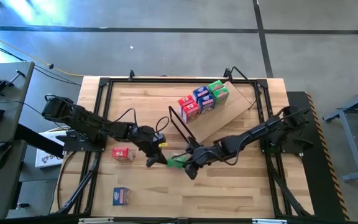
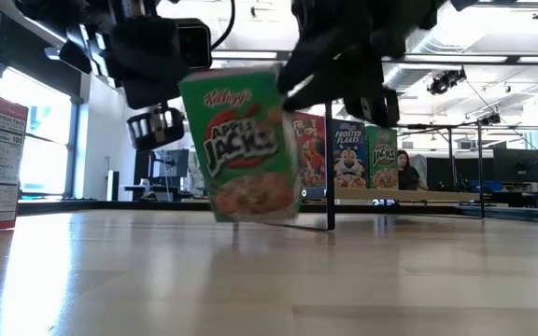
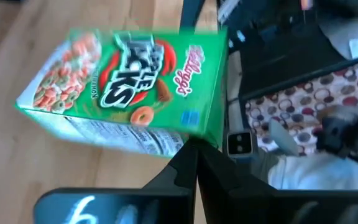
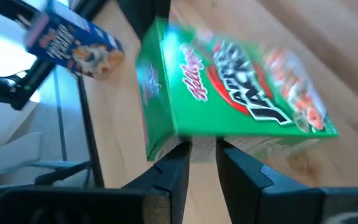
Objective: Stack cereal on shelf
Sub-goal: Put the green cereal box on the shelf aligned with the other green cereal boxes
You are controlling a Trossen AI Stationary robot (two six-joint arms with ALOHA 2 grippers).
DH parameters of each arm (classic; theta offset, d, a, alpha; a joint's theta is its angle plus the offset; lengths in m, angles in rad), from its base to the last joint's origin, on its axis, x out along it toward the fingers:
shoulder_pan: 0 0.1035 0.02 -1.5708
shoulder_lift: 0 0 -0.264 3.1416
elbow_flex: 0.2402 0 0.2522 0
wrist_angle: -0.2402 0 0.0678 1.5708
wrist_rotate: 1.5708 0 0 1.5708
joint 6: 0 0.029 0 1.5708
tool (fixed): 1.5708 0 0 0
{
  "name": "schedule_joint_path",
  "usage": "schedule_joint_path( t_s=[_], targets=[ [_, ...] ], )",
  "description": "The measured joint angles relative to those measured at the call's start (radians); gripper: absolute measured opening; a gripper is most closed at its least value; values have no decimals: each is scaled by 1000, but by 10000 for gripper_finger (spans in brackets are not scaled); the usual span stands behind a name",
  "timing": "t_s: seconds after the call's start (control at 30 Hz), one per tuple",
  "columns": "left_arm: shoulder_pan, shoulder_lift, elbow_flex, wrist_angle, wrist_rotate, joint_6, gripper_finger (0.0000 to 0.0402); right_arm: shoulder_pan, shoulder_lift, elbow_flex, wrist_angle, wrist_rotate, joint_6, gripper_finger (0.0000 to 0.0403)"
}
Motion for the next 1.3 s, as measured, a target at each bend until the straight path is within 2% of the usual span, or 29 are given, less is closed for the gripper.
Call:
schedule_joint_path(
  t_s=[0.37,0.63,0.87,0.97,1.3],
  targets=[
    [56,2,0,-55,-18,35,1,-30,-21,1,-74,25,3,95],
    [94,2,2,-60,-13,20,13,-42,-20,1,-105,13,3,144],
    [117,1,2,-10,76,15,50,-52,-21,1,-117,-12,4,188],
    [134,0,2,21,111,0,54,-52,-24,1,-116,-19,4,195],
    [144,0,3,-39,101,86,55,-52,-40,1,-152,17,-36,199]
  ],
)
